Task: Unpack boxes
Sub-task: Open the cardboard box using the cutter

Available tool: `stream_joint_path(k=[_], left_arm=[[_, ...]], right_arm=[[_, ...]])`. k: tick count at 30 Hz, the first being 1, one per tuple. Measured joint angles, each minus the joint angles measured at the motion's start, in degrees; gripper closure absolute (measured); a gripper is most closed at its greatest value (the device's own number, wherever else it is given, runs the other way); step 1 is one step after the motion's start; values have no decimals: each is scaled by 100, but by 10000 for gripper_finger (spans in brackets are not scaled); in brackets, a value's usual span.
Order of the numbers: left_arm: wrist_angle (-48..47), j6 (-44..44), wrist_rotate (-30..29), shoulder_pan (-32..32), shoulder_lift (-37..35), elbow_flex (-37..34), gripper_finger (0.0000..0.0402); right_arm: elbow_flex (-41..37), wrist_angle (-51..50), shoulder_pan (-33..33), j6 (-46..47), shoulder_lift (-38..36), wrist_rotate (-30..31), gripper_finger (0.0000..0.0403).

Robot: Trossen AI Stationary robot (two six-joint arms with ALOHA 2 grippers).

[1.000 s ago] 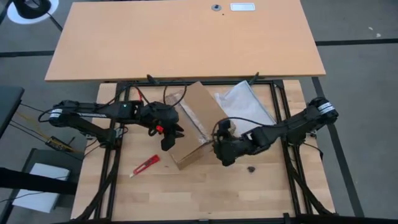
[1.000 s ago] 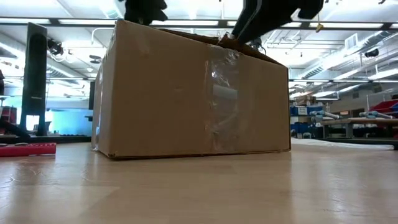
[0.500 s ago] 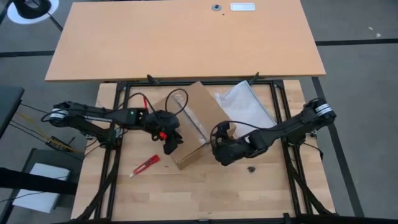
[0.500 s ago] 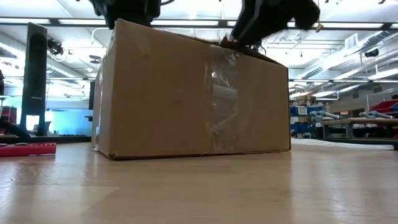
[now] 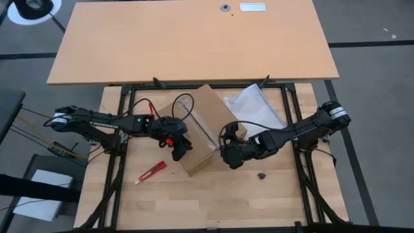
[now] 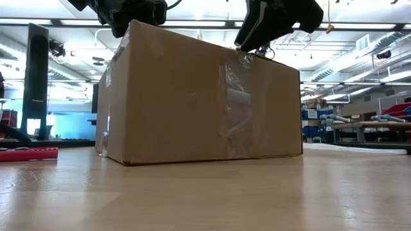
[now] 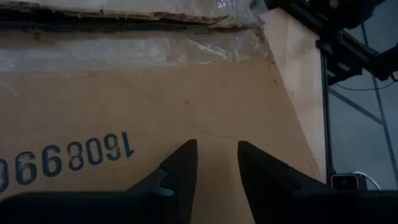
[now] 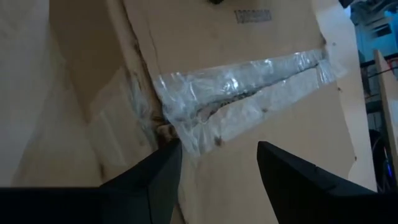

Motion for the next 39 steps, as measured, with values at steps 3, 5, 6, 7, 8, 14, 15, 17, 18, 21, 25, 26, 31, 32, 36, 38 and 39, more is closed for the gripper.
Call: stream_joint_path(k=[3,5,6,7,8,14,15,17,18,21,25,26,31,32,36,38,39], left_arm=[[-1,7,0,0,2,-1,273],[4,6,0,0,2,-2,273],[4,7,-1,0,2,-2,273],[4,9,-2,0,2,-2,273],[5,11,-1,0,2,-2,273],[19,4,-2,0,4,-2,273],[20,4,-7,0,4,-2,273],[18,2,-9,0,4,-2,273],[19,2,-9,0,4,-2,273],[17,2,-9,0,4,-2,273],[19,0,-7,0,4,-2,273],[19,0,-9,0,4,-2,273],[96,2,-10,0,9,-2,273],[89,2,-13,4,9,-2,273],[90,4,-16,2,9,-2,273],[86,7,-17,2,9,-2,273],[85,7,-17,4,9,-2,273]], right_arm=[[0,165,32,-7,-8,-79,193],[0,280,46,-5,-9,-336,196],[0,324,48,-5,-9,-455,197],[0,352,51,-5,-9,-513,198],[0,361,51,-4,-9,-520,200],[0,305,-136,-2,-9,-334,206],[0,278,-158,-2,-9,-380,207],[0,265,-183,-3,-9,-527,209],[0,260,-184,-2,-9,-584,210],[0,253,-166,-2,-9,-601,213],[0,204,-142,-2,4,-601,217],[2,166,-153,-1,22,-580,219],[4,-75,-266,12,30,-446,242],[4,-71,-272,11,33,-373,252],[4,-81,-272,11,29,-162,303],[2,-76,-282,11,31,-121,335],[2,-68,-282,13,31,-62,354]])
